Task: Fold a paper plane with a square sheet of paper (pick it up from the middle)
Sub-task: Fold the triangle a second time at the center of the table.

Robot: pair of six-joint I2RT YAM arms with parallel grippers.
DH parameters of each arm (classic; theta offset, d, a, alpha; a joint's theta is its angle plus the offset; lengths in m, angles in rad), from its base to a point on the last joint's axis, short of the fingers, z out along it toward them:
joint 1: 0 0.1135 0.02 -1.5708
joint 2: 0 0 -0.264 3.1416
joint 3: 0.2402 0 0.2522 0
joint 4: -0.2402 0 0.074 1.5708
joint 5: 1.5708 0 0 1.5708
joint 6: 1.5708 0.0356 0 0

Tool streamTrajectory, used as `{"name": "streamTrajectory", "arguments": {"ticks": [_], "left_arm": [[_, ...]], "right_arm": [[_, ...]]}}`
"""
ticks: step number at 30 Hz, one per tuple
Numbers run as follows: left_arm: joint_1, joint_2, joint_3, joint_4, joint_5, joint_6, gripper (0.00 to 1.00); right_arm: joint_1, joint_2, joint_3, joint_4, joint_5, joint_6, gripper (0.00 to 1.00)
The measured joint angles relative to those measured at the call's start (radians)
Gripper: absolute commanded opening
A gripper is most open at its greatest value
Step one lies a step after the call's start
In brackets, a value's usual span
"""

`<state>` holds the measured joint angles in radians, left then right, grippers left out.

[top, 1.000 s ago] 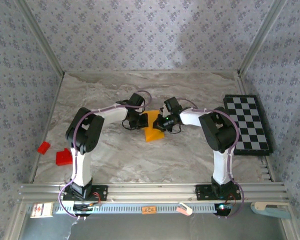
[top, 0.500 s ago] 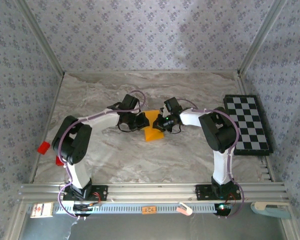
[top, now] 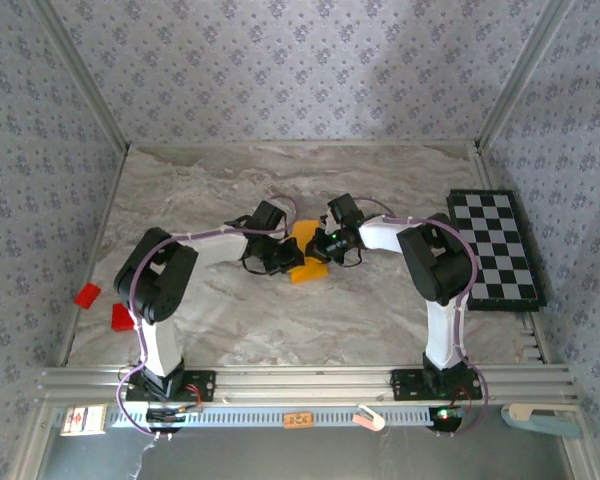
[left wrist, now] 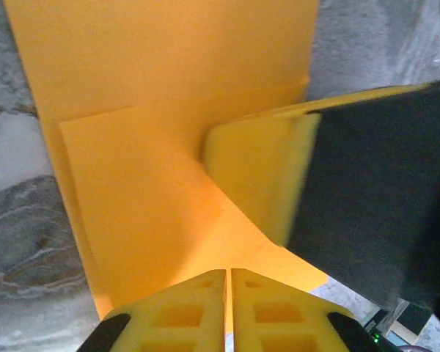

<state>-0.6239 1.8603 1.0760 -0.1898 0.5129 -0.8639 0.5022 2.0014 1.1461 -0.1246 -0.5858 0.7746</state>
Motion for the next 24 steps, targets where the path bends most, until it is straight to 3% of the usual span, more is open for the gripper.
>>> {"name": "streamTrajectory", "arguments": {"ticks": [24], "left_arm": [[-0.011,-0.028,-0.109,0.04,-0.035,0.161,0.03]], "right_arm": [[0.0,0.011,0.024,-0.037,-0.007,0.0,0.0]]}}
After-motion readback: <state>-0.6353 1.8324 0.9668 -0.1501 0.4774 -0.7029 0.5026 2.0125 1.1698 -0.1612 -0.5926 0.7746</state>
